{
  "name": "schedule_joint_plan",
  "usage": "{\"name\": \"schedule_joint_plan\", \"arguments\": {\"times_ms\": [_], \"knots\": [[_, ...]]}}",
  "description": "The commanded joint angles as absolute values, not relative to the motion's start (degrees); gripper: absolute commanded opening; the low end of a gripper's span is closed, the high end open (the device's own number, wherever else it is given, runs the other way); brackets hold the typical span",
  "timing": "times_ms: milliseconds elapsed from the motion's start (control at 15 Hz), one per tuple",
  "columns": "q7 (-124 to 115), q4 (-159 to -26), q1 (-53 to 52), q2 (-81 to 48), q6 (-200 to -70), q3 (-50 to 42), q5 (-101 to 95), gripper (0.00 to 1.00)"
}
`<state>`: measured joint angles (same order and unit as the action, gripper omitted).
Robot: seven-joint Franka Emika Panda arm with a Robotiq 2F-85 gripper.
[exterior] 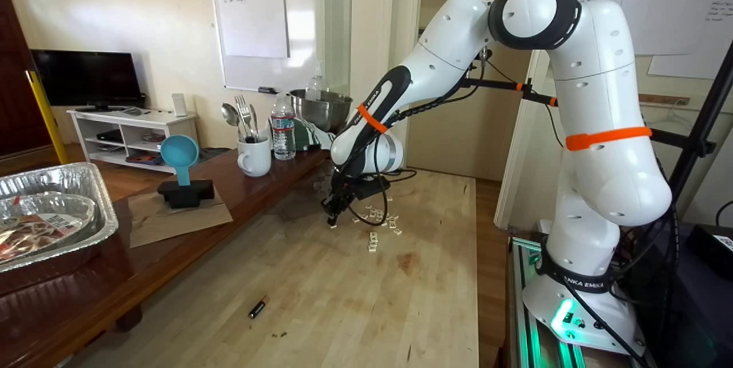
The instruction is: Move some of the letter tiles backwards
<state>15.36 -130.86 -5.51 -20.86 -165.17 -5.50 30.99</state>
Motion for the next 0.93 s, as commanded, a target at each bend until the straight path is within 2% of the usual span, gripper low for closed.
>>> {"name": "schedule_joint_plan", "arguments": {"times_ms": [0, 867], "knots": [[10.5, -131.0, -6.7, -22.7, -164.4, -4.7, 32.7, 0.0], [6.2, -132.5, -5.2, -19.6, -165.4, -3.2, 35.2, 0.0]]}}
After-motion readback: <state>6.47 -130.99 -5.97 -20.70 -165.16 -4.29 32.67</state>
